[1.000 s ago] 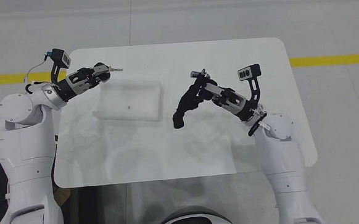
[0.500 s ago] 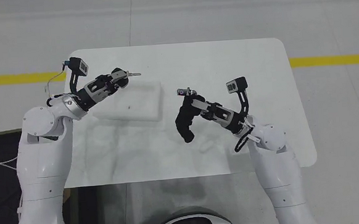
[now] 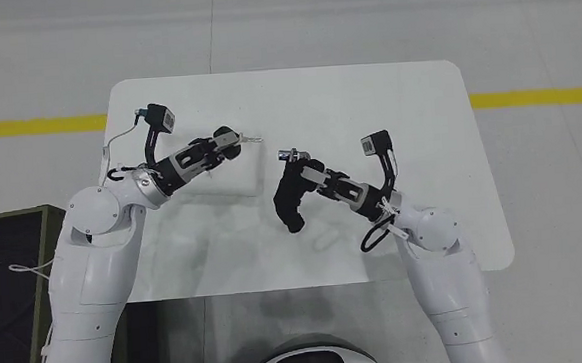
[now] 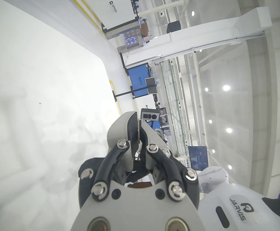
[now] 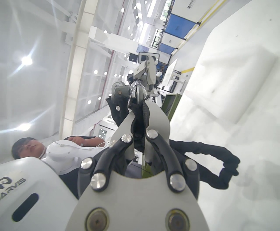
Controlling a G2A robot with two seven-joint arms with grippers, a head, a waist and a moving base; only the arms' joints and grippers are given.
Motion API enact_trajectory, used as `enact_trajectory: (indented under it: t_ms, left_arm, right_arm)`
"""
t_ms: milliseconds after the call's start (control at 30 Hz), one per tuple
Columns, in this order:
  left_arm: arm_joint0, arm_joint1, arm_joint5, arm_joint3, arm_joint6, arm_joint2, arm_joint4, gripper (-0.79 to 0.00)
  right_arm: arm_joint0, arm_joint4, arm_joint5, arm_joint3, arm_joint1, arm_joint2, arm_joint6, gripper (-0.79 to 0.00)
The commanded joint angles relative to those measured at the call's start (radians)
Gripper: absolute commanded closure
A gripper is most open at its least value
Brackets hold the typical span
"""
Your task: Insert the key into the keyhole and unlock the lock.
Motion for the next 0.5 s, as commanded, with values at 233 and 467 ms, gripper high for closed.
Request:
enact_trajectory:
  t_ms: [233, 467]
  left_arm:
    - [0.015, 0.003, -0.013, -0.009, -0.058, 0.012, -0.026, 0.0]
    - [0.02, 0.006, -0.019, -0.01, -0.069, 0.009, -0.015, 0.0]
  right_arm:
    - [0.012, -0.009, -0.006, 0.009, 0.009, -0.034, -0.04, 0.0]
    - [0.019, -0.002, -0.007, 0.017, 0.017, -0.045, -0.05, 0.0]
